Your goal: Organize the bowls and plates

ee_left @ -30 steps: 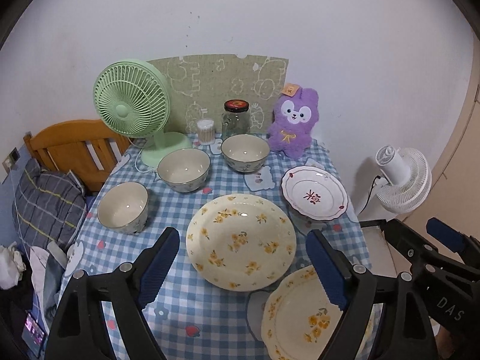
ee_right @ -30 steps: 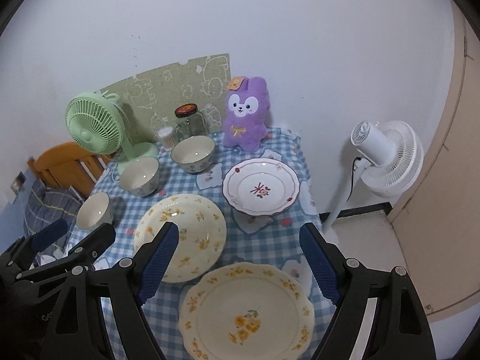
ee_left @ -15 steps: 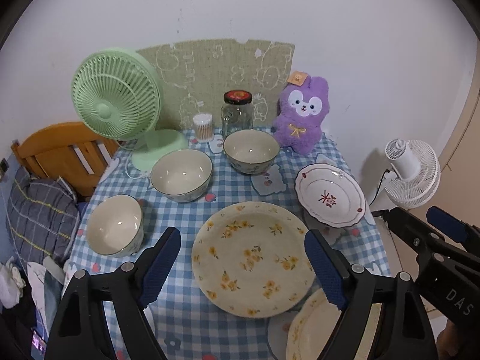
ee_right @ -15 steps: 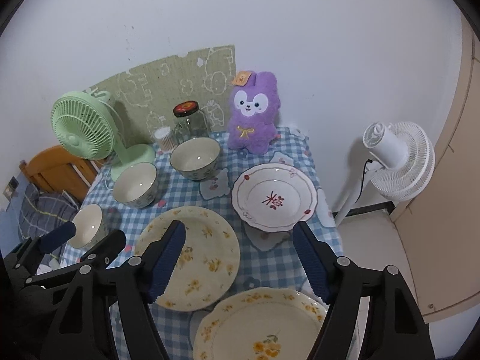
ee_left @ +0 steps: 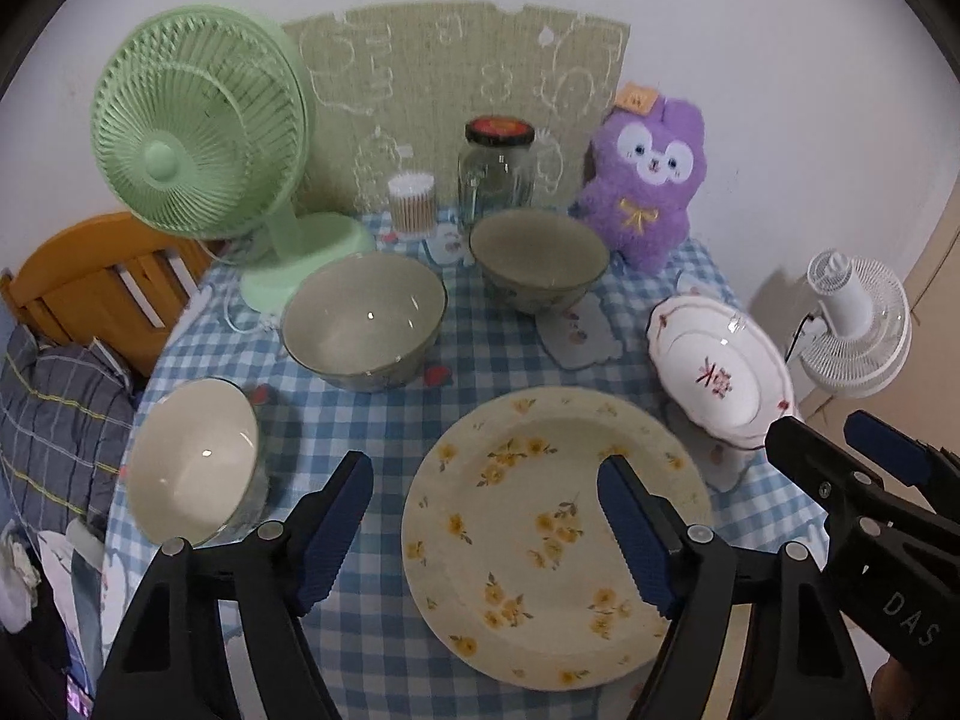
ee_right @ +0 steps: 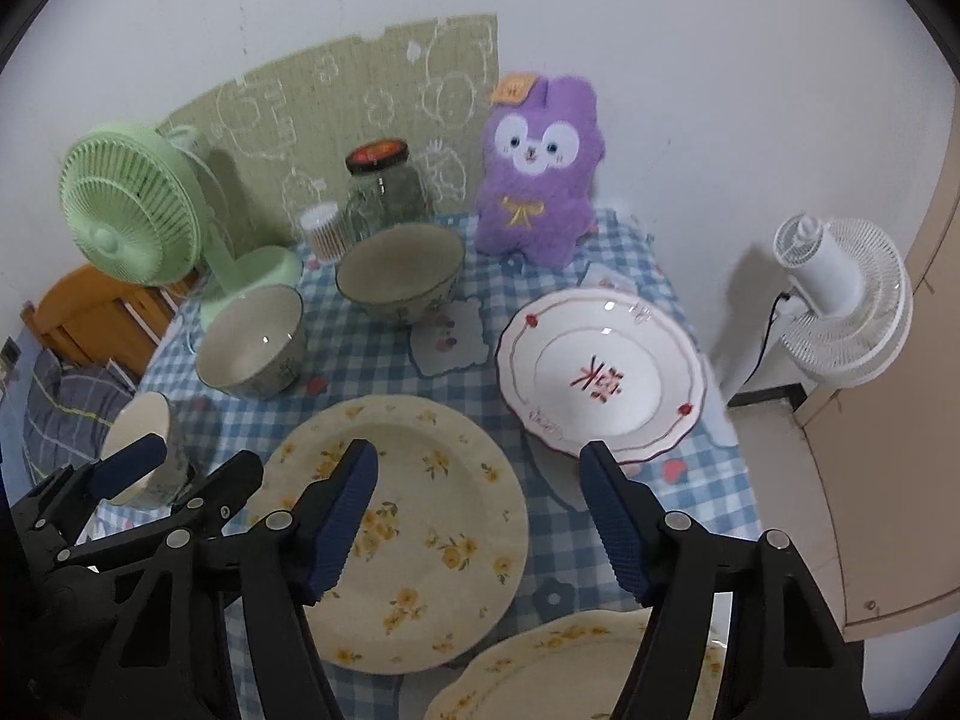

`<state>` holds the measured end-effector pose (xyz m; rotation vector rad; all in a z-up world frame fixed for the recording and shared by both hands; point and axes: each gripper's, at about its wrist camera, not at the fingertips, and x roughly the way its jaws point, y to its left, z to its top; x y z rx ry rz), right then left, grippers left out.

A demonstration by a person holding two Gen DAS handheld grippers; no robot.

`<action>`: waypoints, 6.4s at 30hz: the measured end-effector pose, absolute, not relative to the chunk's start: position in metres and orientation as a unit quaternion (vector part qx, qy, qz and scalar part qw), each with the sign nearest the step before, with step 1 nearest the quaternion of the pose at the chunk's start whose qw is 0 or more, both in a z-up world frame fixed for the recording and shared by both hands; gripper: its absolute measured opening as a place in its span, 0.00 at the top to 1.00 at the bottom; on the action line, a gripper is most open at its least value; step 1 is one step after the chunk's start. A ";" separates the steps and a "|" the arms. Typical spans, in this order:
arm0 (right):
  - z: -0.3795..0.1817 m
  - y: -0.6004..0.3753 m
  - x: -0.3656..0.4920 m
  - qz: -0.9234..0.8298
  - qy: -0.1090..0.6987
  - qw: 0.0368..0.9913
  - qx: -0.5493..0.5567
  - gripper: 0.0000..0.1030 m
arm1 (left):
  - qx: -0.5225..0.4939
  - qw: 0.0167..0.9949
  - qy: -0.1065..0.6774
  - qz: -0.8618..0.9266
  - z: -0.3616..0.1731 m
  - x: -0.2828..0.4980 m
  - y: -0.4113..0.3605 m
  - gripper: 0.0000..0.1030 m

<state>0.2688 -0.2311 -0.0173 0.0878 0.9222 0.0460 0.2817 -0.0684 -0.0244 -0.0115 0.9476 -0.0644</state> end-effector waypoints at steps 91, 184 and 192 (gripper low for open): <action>-0.111 -0.200 0.296 -0.021 0.552 0.832 0.046 0.44 | -0.044 0.842 0.536 -0.032 -0.102 0.289 -0.027 0.43; -0.110 -0.357 0.150 -0.012 0.547 0.837 0.019 0.46 | -0.038 0.842 0.538 -0.003 -0.114 0.140 -0.191 0.41; -0.112 -0.354 0.150 -0.020 0.542 0.840 -0.001 0.46 | -0.033 0.848 0.530 0.010 -0.114 0.139 -0.195 0.40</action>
